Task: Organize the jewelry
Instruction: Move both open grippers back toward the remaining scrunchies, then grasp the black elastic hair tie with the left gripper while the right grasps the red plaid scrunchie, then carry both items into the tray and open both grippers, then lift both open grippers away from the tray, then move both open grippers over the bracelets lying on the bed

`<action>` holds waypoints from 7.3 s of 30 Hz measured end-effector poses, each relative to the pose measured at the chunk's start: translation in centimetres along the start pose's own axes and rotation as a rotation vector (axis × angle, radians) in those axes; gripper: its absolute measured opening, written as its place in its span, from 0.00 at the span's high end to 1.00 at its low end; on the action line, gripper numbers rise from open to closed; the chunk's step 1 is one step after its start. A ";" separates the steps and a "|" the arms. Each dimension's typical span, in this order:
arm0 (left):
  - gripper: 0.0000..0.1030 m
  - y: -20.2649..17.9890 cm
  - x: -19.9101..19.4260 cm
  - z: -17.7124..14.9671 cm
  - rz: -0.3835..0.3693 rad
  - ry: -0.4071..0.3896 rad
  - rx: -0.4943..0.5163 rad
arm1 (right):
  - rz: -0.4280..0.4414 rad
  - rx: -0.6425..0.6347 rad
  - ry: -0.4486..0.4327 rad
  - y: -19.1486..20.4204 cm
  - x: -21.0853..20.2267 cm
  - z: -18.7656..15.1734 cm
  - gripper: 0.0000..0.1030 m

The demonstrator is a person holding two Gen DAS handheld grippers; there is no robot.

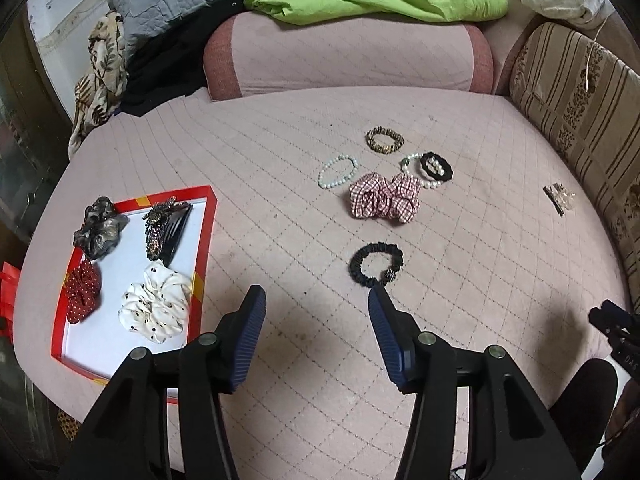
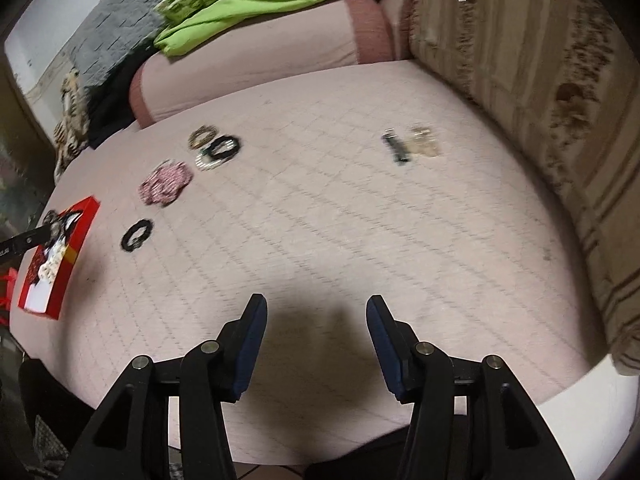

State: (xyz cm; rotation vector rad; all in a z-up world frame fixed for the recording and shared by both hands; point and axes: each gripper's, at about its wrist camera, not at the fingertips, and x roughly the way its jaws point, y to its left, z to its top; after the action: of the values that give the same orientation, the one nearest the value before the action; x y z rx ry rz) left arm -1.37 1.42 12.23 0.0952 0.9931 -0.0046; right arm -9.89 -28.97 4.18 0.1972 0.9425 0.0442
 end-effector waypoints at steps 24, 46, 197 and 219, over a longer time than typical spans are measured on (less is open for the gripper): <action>0.47 1.1 5.8 0.0 -0.063 0.063 -0.063 | -0.092 -0.163 0.082 -0.3 -0.7 -0.3 0.39; 0.47 0.1 13.6 1.6 -0.190 0.127 -0.086 | 0.290 -0.069 0.073 14.2 13.4 10.6 0.38; 0.56 10.3 -0.7 -5.2 0.114 -0.035 -0.176 | 0.236 -0.244 0.057 22.8 5.1 2.1 0.55; 0.55 3.0 3.4 -4.1 0.001 0.105 -0.010 | 0.161 -0.103 0.069 16.8 6.3 2.9 0.52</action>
State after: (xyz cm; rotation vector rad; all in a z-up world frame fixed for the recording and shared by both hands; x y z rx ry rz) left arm -2.78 4.91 7.44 0.0873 1.0974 0.0068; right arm -3.04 -12.10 3.90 0.1763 0.9887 0.2486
